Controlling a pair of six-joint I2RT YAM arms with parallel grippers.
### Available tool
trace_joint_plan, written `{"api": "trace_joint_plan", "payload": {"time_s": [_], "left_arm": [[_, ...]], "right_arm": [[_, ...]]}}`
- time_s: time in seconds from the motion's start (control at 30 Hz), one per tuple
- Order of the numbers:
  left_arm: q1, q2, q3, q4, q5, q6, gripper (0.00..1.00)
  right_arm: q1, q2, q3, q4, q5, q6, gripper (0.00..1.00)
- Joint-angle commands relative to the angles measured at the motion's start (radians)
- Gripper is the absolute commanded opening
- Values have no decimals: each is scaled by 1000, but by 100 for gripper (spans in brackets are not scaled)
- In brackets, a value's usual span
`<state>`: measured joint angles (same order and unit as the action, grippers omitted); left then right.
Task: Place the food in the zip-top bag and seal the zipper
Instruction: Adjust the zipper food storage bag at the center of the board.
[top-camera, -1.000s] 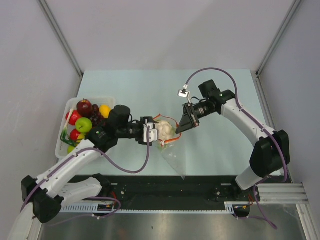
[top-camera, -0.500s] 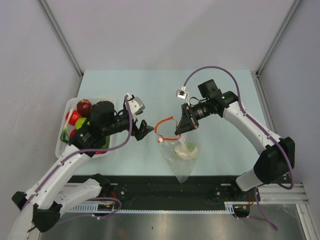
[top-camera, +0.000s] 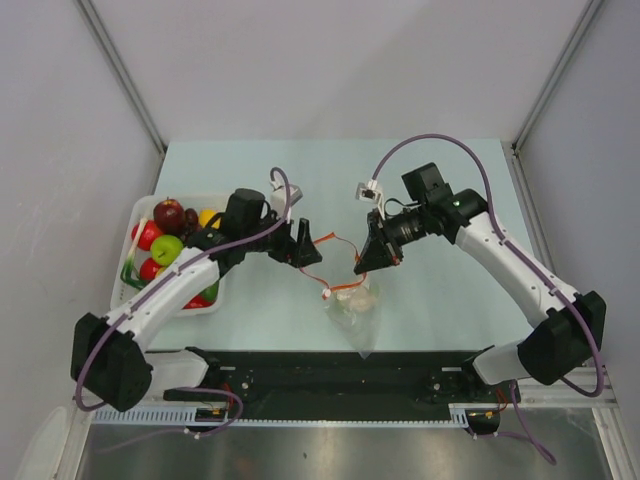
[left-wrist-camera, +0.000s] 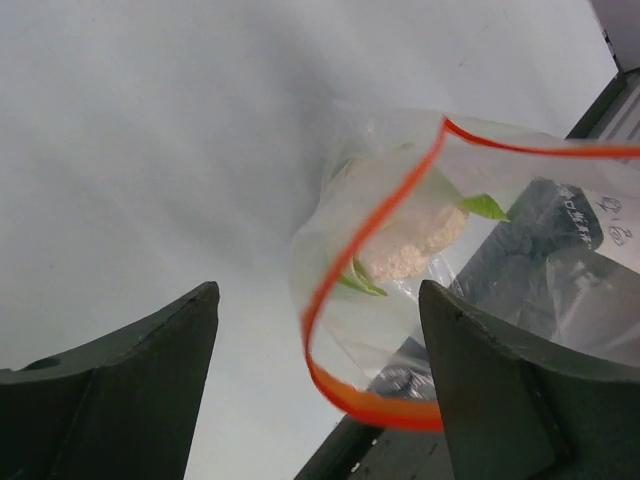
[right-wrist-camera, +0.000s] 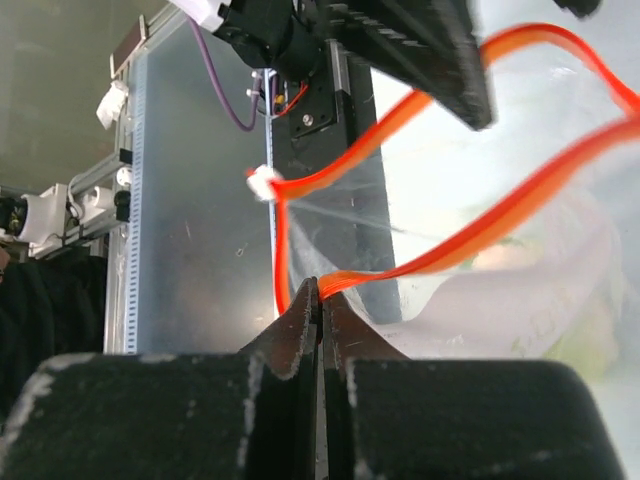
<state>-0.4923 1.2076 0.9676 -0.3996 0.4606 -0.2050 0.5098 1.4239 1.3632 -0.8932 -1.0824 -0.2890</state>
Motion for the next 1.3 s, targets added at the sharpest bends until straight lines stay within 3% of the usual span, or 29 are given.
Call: {"api": "trace_joint_plan", "payload": {"time_s": [0.0,0.03,0.07,0.13,0.17,0.27,0.37,0.43,0.53,0.63,0.67,0.73,0.77,0.93,1.1,1.27], "left_arm": [[1,85,28,25,70,-82,74],[3,92,26,30,84,-82,67],[1,95,32,30,123,-83,46],[6,90,60,12,164,-70,30],[6,83,95,-16,209,-63,15],[4,37,184,-62,240,-42,3],[-11,20,264,-109,234,-5,3],[-12,35,279,-126,211,9,7],[-5,43,263,-145,176,26,22],[49,23,197,-102,190,3,46],[73,9,185,-84,203,-4,63],[156,-3,195,-74,227,-2,81],[185,-17,229,-91,224,13,99],[424,-23,380,-249,155,168,100],[682,90,468,-349,4,350,100],[765,200,519,-351,-183,426,100]], "right_arm": [[7,-59,-36,5,30,-45,0],[9,-66,-41,5,36,-47,0],[10,-69,-45,5,42,-47,0],[7,-80,-58,2,70,-45,0],[9,-83,-64,4,82,-42,0],[9,-91,-76,36,127,-7,0],[7,-77,-52,59,165,20,0],[6,-68,-23,71,182,42,0],[6,-54,-18,102,213,73,0],[3,-42,-36,126,230,105,0],[3,-37,-51,140,231,122,0],[3,-22,-67,180,243,145,0],[3,-13,-70,189,245,169,0],[1,30,-65,246,242,234,0],[3,38,-55,275,249,270,0],[3,37,-27,281,257,284,0]]}}
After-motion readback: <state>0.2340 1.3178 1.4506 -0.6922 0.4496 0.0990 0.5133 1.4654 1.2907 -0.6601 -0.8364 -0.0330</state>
